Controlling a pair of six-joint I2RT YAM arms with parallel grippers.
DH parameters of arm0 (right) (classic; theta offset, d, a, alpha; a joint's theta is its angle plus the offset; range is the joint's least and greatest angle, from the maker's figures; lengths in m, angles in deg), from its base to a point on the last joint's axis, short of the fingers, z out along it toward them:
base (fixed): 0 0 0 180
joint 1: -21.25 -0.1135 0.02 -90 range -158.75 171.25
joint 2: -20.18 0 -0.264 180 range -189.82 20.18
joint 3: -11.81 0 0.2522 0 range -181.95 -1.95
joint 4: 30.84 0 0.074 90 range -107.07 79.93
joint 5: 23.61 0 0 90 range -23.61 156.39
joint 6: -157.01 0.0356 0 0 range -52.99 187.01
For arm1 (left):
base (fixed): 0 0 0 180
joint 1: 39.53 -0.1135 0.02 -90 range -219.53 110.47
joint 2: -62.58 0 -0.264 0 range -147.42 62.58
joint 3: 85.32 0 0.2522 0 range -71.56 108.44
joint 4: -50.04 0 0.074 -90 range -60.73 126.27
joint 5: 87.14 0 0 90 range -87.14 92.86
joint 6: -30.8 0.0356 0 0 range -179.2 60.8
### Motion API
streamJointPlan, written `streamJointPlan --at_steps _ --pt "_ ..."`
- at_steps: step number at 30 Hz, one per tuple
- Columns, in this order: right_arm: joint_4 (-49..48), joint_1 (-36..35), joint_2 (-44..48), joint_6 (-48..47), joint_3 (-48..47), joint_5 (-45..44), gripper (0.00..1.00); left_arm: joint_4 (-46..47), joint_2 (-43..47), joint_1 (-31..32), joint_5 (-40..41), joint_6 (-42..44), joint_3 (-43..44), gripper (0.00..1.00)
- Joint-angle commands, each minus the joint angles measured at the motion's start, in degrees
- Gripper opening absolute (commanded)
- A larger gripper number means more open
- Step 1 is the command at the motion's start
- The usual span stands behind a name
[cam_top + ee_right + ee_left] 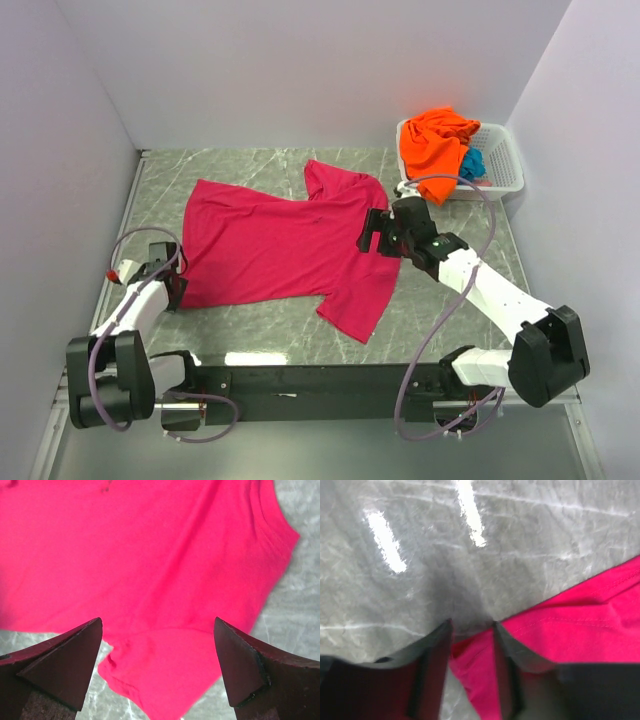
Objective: Fold and stack the t-shirts
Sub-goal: Flatten the tshirt out
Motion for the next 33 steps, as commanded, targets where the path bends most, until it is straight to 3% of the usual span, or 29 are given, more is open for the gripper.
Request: streamJointPlan --at_steps 1,3,4,8,15,19,26,28,33 --pt "0.75 -0.50 3.62 0.60 1.87 -1.81 0.98 1.73 -2.29 -0.86 -2.32 1.16 0.20 0.41" --pt "1.62 -0.68 5.56 0.16 3.88 -2.43 0.98 2.34 -2.21 -0.95 -2.75 1.68 0.21 0.08" --pt "2.76 -0.85 6.17 0.25 4.68 -2.43 0.98 2.70 -1.86 -1.04 -3.19 2.21 0.03 0.01" --pt "6.72 -4.01 8.99 -0.45 7.85 -1.99 0.96 4.19 -0.10 -1.04 -5.74 3.62 -0.67 0.01" --pt "14.20 -25.07 5.83 4.81 11.18 -3.84 0.94 3.57 3.24 -1.04 -5.83 5.11 0.03 0.01" --pt "16.30 -34.13 -1.61 7.89 10.32 -8.05 0.93 4.98 3.95 -1.04 -7.06 6.08 -0.67 0.01" --pt "17.63 -37.24 -10.17 11.14 7.76 -10.78 0.86 5.42 5.35 -1.13 -7.33 6.26 -1.11 0.01" --pt "17.19 -37.24 -10.70 11.67 8.11 -11.22 0.78 5.07 5.53 -1.04 -6.80 6.17 -1.11 0.01" --pt "16.57 -37.16 -12.45 12.81 8.20 -12.19 0.77 5.25 4.74 -0.95 -7.15 6.17 -0.85 0.01"
